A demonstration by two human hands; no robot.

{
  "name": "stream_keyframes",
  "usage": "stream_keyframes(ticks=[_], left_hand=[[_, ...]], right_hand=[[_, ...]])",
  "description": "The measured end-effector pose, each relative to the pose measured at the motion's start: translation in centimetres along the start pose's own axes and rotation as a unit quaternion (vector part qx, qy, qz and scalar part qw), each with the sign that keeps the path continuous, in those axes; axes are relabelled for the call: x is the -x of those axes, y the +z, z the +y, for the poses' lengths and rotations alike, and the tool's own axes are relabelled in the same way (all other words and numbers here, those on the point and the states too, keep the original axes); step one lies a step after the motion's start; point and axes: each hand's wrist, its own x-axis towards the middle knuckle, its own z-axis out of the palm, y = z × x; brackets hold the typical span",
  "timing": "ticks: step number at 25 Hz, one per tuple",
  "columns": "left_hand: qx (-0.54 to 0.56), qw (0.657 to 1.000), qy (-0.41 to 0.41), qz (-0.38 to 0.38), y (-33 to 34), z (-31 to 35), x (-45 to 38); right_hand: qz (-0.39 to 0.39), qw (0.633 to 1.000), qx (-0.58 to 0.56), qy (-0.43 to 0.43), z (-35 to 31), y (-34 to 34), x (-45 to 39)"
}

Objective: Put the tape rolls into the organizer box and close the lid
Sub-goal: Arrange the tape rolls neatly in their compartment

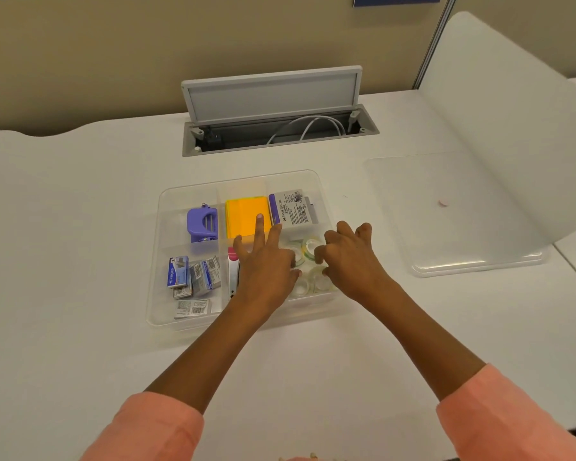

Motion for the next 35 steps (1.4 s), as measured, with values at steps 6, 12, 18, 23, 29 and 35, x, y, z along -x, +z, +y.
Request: stream_keyframes(ticks=[6,12,18,23,29,35], left_hand=[[-0.009,0.999,0.046,-0.018,0.3,0.2,0.1],[-0.098,0.995,0.026,-0.010,0.2,0.3,0.0],[-0.073,0.997,0.016,-0.001,0.4,0.2,0.1],[-0.003,0.999,0.002,0.037,0.5,0.0,-0.2],[-0.051,0.998,-0.009,0.032,0.8,0.1,-1.0],[-0.089,0.995,-0.029,0.024,0.5,-0.2,-0.9]], right_hand=[[-0.019,0.999,-0.005,-0.030,0.2,-0.6,0.4],[-0.009,1.000,0.008,-0.007,0.2,0.0,0.2],[0.031,0.998,-0.044,0.023,0.2,0.0,0.1],[0.040,0.998,-0.014,0.042,0.0,0.0,-0.6],[0.013,0.996,-0.037,0.081,-0.1,1.3,-1.2],[-0.006,0.995,-0.010,0.098,-0.4,1.6,-1.5]])
